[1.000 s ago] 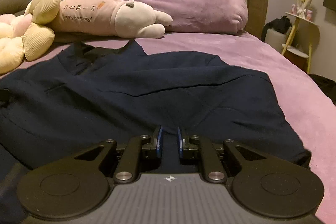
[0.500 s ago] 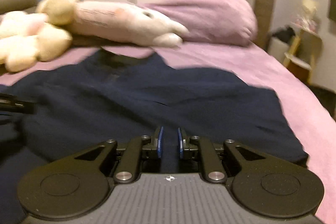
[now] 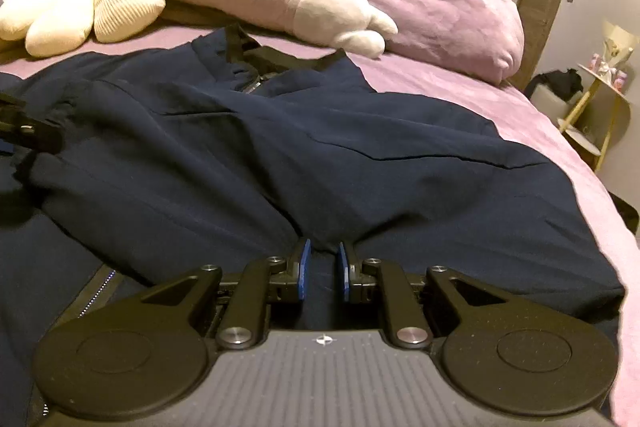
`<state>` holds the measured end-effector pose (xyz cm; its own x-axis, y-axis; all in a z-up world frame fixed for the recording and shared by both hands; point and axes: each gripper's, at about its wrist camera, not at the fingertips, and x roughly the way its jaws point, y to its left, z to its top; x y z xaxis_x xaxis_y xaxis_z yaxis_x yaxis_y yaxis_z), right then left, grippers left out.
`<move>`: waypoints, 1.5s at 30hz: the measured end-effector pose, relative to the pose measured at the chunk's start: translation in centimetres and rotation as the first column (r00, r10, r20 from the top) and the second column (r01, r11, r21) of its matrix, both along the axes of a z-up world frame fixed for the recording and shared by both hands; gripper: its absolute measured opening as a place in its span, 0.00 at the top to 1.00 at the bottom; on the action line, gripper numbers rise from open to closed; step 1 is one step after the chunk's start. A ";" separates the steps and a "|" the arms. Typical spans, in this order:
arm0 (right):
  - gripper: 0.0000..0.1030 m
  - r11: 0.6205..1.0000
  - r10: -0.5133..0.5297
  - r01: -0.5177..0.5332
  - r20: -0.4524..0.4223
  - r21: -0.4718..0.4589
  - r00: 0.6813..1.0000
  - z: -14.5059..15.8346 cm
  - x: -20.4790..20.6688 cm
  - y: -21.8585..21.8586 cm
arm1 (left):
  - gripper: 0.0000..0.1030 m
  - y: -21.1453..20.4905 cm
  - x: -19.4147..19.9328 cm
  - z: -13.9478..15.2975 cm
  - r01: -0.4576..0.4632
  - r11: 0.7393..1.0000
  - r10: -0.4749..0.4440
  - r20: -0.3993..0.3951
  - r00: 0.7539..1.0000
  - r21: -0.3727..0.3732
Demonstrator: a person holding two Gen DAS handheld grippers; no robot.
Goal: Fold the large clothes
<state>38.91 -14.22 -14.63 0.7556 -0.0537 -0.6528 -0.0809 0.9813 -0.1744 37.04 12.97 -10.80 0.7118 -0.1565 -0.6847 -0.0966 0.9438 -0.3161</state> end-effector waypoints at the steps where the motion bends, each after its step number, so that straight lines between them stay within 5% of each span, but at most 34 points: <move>1: 0.83 0.996 -0.070 0.070 -0.004 0.048 0.998 0.8 -0.3 -0.3 | 0.09 1.5 -1.5 0.6 -0.007 1.000 0.007 0.020 1.000 -0.028; 4: 0.83 0.974 -0.106 0.100 0.020 0.201 0.994 2.9 -1.9 0.1 | 0.07 7.0 -6.1 1.8 -0.070 0.996 0.073 0.063 0.995 -0.060; 9: 0.83 0.957 0.078 -0.081 0.023 0.278 0.997 4.0 -2.8 7.7 | 0.07 17.6 -12.1 1.2 -0.320 0.945 0.323 0.037 0.946 -0.062; 12: 0.83 0.926 0.196 -0.185 0.000 0.328 0.981 3.3 -2.4 13.3 | 0.07 23.6 -14.3 -0.1 -0.455 0.878 0.460 -0.005 0.888 -0.144; 17: 0.83 0.899 0.243 -0.211 -0.037 0.385 0.969 2.3 -1.3 19.4 | 0.07 31.4 -16.4 -2.1 -0.616 0.733 0.634 -0.041 0.773 -0.288; 23: 0.83 0.918 0.245 -0.212 -0.059 0.335 0.968 0.9 -0.2 23.0 | 0.15 36.7 -16.8 -4.1 -0.673 0.573 0.733 -0.074 0.676 -0.467; 28: 0.82 0.938 0.300 -0.288 -0.037 0.193 0.953 -1.4 -1.1 24.3 | 0.65 38.6 -16.3 -5.1 -0.718 0.495 0.770 -0.136 0.623 -0.488; 31: 0.82 0.935 0.310 -0.296 -0.043 0.195 0.950 -1.2 -1.0 24.2 | 0.83 39.5 -16.9 -6.1 -0.703 0.426 0.766 -0.186 0.615 -0.569; 32: 0.82 0.934 0.313 -0.298 -0.044 0.198 0.949 -1.0 -1.0 24.1 | 0.84 39.6 -17.4 -6.0 -0.691 0.424 0.763 -0.180 0.621 -0.585; 33: 0.82 0.934 0.313 -0.299 -0.047 0.198 0.949 -0.7 -1.0 24.1 | 0.86 39.6 -17.3 -5.8 -0.675 0.450 0.757 -0.152 0.636 -0.584; 36: 0.82 0.922 0.296 -0.286 0.002 0.260 0.955 1.1 -1.7 23.7 | 0.87 38.4 -17.2 -3.4 -0.622 0.568 0.721 -0.040 0.692 -0.539; 39: 0.82 0.908 0.297 -0.298 0.049 0.296 0.954 1.4 -2.3 23.6 | 0.88 36.9 -16.4 -0.4 -0.557 0.636 0.675 0.037 0.736 -0.534; 41: 0.81 0.920 0.327 -0.302 -0.064 0.249 0.943 -0.9 -1.5 24.6 | 0.88 35.4 -15.9 1.9 -0.501 0.685 0.634 0.094 0.768 -0.529; 45: 0.82 0.905 0.357 -0.319 -0.095 0.281 0.929 -0.8 -0.6 23.7 | 0.88 30.6 -13.8 6.9 -0.361 0.801 0.505 0.215 0.836 -0.478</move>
<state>38.32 9.48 -15.38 0.5975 0.3722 -0.7103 -0.4209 0.8995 0.1172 23.21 43.54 -3.92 0.9347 0.0144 -0.3552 -0.2908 0.6056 -0.7407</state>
